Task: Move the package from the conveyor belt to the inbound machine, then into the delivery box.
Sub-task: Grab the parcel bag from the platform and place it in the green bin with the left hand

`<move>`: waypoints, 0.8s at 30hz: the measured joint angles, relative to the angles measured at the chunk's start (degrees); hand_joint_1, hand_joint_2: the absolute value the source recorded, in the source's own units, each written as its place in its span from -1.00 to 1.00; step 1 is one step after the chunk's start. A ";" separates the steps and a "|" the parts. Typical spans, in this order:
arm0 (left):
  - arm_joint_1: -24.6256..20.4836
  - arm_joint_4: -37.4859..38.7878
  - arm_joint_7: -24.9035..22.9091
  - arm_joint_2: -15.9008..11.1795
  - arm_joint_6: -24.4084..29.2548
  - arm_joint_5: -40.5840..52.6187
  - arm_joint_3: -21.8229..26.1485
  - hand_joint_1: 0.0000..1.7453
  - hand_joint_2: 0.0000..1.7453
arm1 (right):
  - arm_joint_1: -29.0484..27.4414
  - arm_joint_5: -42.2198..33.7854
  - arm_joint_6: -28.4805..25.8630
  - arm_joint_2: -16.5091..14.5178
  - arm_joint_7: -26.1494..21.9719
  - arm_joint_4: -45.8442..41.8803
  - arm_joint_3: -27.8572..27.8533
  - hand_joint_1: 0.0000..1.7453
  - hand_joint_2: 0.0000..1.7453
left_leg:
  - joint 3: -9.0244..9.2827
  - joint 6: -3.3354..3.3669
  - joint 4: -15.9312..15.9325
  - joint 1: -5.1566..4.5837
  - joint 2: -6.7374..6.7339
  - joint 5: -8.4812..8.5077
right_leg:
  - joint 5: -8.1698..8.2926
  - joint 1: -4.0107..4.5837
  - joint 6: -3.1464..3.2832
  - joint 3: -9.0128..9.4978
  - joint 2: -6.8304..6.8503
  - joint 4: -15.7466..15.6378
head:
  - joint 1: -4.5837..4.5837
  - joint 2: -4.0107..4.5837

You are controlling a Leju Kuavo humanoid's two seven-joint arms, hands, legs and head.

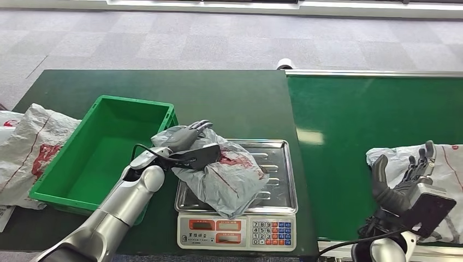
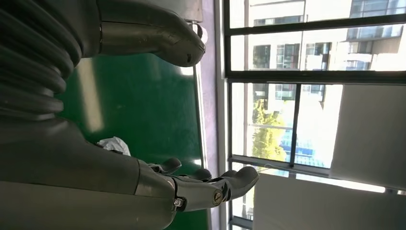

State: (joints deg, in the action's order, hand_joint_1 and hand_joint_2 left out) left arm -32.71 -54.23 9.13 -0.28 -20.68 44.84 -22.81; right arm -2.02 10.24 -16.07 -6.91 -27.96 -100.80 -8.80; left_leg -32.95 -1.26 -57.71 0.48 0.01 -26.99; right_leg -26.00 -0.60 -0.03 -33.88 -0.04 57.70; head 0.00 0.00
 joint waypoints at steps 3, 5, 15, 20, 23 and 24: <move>0.50 -0.69 1.68 -0.57 -1.02 -0.70 -0.70 1.00 1.00 | -1.04 -0.03 0.56 -0.66 0.69 -0.35 -0.93 -1.00 1.00 | 0.02 0.02 0.00 0.00 0.01 0.02 | 0.01 -0.02 0.00 0.02 0.00 0.00 | 0.00 0.00; 0.85 -1.45 2.19 -0.74 -1.26 -1.72 -0.85 1.00 1.00 | -1.68 -0.09 0.71 -0.97 0.75 -0.73 -1.35 -1.00 1.00 | 0.02 0.03 -0.01 0.00 0.01 0.03 | 0.01 -0.03 -0.01 0.04 0.01 0.00 | 0.00 0.00; 2.84 -8.38 1.43 -0.97 2.60 -10.33 -0.50 1.00 1.00 | -6.27 -0.68 1.08 -2.87 0.48 -4.84 -2.95 -1.00 1.00 | -0.02 0.04 -0.02 0.00 0.02 0.01 | 0.01 -0.05 -0.01 0.00 0.01 0.00 | -0.01 0.00; 4.43 -13.42 2.54 -0.28 11.02 -12.25 1.71 1.00 1.00 | -8.00 -0.84 1.71 -3.90 -0.06 -6.62 -3.30 -1.00 1.00 | -0.03 0.04 -0.02 0.00 0.01 0.02 | 0.01 -0.03 -0.01 -0.03 -0.02 0.00 | 0.00 0.00; 5.33 -18.58 2.62 0.72 18.23 -12.42 4.70 1.00 1.00 | -9.06 -1.34 2.92 -4.74 -0.48 -7.52 -3.65 -1.00 1.00 | -0.03 0.04 -0.01 0.00 -0.01 0.02 | 0.01 -0.03 -0.01 -0.03 -0.02 0.00 | 0.00 0.00; 5.50 -20.19 2.49 1.01 20.35 -11.85 5.68 1.00 1.00 | -9.21 -1.40 3.26 -4.95 -0.51 -7.65 -3.68 -1.00 1.00 | -0.03 0.04 -0.01 0.00 -0.02 0.02 | 0.01 -0.03 -0.01 -0.04 -0.03 0.00 | 0.00 0.00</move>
State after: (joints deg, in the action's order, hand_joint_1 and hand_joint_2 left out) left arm -27.21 -74.43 11.62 0.73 -0.33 32.99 -17.13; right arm -11.23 8.84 -12.82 -11.87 -28.46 -108.45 -12.48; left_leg -32.98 -1.22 -57.72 0.48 -0.01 -26.97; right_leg -25.99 -0.62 -0.03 -33.92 -0.06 57.70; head 0.00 0.00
